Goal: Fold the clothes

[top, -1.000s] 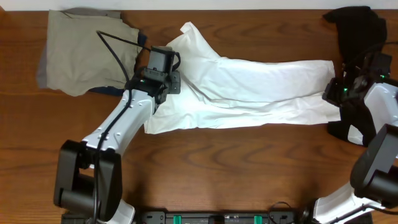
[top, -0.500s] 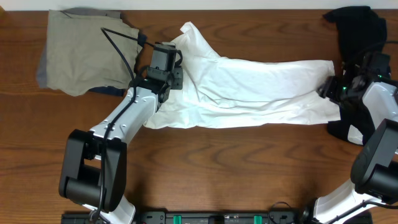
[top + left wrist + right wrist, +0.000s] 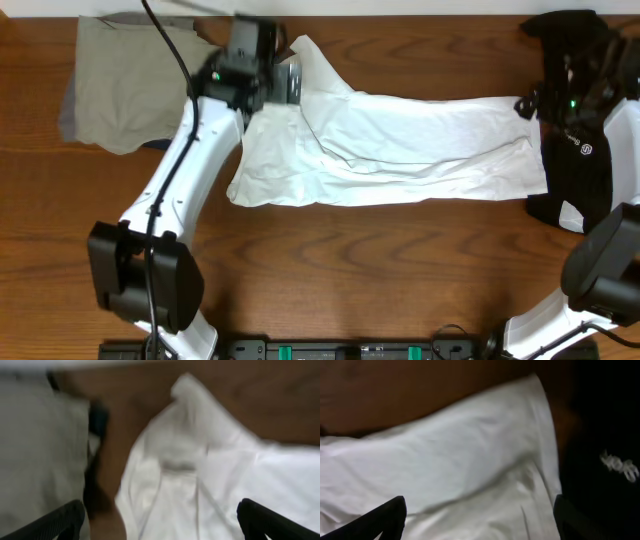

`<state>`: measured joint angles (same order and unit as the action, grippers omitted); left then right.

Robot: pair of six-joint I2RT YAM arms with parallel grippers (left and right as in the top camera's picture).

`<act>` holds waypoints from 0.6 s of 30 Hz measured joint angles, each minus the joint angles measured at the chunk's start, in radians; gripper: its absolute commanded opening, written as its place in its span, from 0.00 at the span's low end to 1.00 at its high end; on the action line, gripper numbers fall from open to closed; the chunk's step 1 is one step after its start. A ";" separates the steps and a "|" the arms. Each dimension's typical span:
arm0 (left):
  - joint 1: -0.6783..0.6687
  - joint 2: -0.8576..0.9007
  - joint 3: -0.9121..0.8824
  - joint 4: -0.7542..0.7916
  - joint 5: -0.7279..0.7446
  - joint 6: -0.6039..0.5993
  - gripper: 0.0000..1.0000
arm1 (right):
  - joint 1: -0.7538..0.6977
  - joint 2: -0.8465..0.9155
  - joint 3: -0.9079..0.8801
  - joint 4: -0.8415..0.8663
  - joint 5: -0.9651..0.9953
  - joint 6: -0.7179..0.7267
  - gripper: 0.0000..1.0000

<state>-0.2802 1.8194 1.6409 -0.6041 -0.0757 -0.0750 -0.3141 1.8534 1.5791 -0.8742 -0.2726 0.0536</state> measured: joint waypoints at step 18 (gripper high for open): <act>0.000 0.483 0.252 0.198 0.201 0.027 0.98 | 0.064 0.000 0.014 -0.005 0.029 -0.029 0.89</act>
<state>-0.2802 2.3024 1.8931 -0.4061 0.1257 -0.0475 -0.2504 1.8534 1.5932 -0.8791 -0.2432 0.0250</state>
